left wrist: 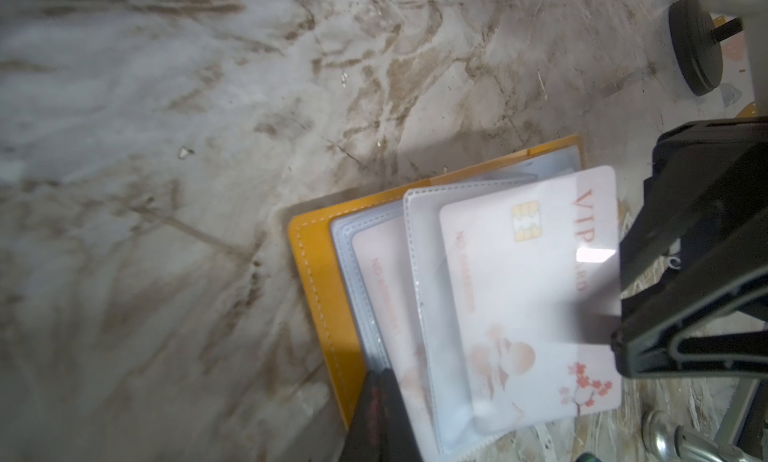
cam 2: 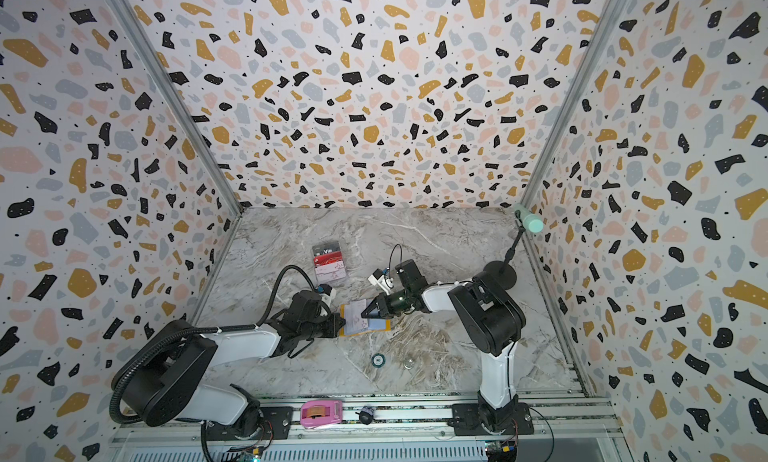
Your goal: Take the credit cards out of the card holder
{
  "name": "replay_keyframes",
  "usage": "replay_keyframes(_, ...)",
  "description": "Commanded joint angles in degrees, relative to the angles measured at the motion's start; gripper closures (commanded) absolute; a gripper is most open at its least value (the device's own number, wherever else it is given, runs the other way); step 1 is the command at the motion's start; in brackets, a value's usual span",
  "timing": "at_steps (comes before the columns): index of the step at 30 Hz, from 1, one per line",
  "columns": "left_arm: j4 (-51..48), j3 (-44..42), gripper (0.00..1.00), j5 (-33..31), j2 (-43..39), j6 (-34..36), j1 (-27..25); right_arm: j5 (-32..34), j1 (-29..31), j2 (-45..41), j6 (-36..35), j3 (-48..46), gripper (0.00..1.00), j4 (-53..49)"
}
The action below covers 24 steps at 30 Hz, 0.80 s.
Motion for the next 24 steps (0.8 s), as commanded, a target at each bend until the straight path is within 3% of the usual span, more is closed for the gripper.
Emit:
replay_keyframes(1,-5.6,-0.7,1.0,-0.6,2.1,0.6,-0.3,-1.3,-0.3,-3.4,0.0,-0.5,0.83,1.4)
replay_keyframes(24,-6.4,-0.5,1.0,-0.8,1.7,0.8,-0.3,-0.6,-2.2,-4.4,1.8,-2.5,0.92,2.7)
